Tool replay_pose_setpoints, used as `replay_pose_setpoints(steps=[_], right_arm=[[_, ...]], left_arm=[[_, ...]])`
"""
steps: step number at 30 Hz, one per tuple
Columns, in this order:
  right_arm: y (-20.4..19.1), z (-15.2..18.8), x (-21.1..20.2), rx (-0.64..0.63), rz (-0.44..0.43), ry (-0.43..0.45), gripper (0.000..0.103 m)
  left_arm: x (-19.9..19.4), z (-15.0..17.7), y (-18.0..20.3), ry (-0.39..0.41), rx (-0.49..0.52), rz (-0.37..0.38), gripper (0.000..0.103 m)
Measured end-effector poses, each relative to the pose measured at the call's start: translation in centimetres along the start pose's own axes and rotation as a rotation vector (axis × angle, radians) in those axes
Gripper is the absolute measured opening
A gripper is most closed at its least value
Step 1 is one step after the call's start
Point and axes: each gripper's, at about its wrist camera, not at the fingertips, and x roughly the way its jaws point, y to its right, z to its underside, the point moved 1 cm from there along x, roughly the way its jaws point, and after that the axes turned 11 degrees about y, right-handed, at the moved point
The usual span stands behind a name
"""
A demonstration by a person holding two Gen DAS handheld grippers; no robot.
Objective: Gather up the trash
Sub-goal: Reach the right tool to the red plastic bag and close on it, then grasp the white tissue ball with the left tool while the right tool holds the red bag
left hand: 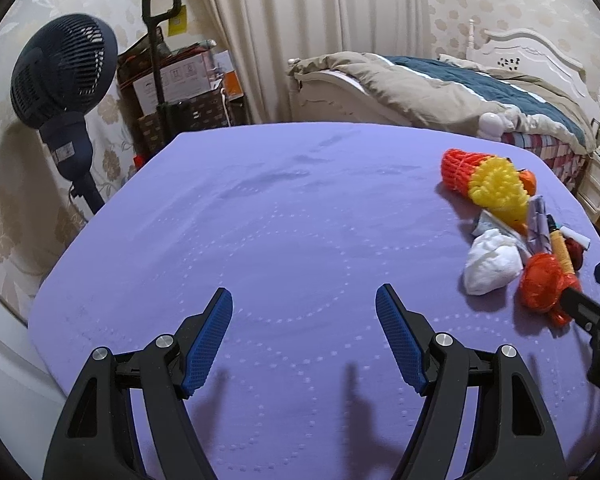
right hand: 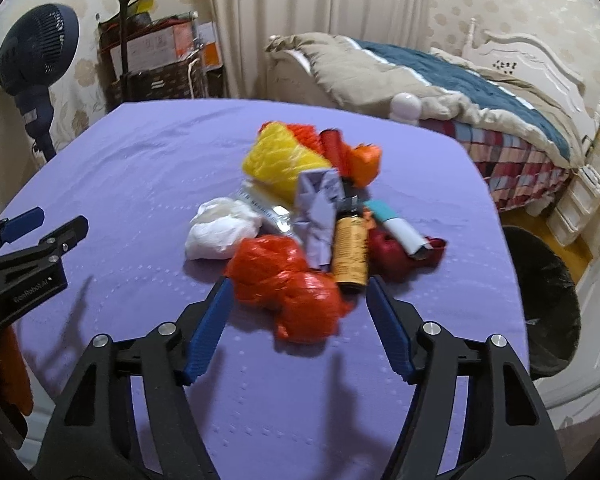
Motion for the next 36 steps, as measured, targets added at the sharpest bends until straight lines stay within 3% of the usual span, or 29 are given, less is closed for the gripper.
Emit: replay_pose_setpoints(steps=[2,6,9,19,36], right_arm=[[-0.2,0.3,0.5,-0.002,-0.001,-0.016,0.063],[-0.2,0.9,1.7,0.009,-0.017,-0.054,0.037],[0.0,1.2,1.6,0.022,-0.031,-0.051,0.031],[1.1,1.4,-0.8,0.030,-0.029,0.004,0.029],[9.1,1.3,-4.6,0.146,0.147,0.104,0.029]], left_arm=[[0.2,0.1,-0.1,-0.004,-0.007,0.001,0.072],[0.4,0.4,0.2,-0.010,-0.010,0.015,0.072],[0.5,0.5,0.7,-0.013,-0.005,0.025,0.073],[-0.1,0.3,2.8,-0.003,0.012,0.057,0.073],[-1.0,-0.4,9.6,0.051,0.081,0.161,0.078]])
